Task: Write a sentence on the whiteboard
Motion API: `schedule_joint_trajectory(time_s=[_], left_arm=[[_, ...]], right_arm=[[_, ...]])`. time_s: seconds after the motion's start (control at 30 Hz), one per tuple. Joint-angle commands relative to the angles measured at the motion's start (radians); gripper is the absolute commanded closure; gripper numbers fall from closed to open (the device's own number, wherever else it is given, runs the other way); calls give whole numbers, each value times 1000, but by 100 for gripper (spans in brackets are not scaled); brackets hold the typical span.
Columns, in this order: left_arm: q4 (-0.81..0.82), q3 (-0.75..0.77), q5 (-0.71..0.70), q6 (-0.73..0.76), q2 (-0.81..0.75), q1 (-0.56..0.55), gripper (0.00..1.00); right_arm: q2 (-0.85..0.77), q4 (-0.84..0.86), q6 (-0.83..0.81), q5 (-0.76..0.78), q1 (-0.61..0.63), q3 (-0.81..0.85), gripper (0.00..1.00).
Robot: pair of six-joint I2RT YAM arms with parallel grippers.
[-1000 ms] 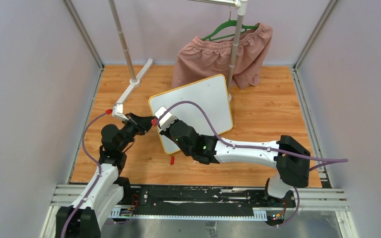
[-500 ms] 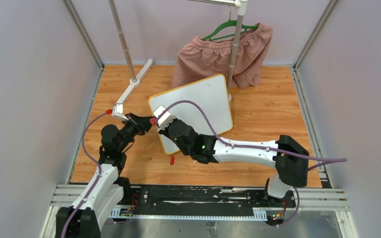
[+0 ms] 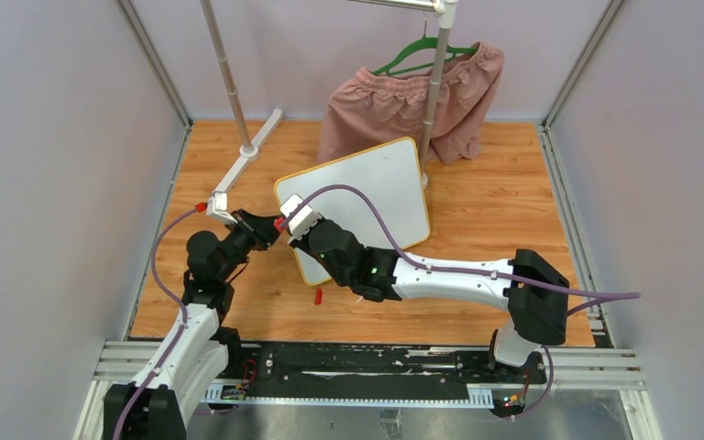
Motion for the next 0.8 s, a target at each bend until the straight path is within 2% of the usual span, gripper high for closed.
schedule_joint_trajectory(time_s=[0.0, 0.77], left_arm=[[23, -12, 12, -1, -15, 6, 100], [23, -8, 7, 4, -12, 8, 100]], right_arm=[[14, -6, 1, -28, 15, 27, 100], [-29, -74, 25, -21, 19, -54, 100]])
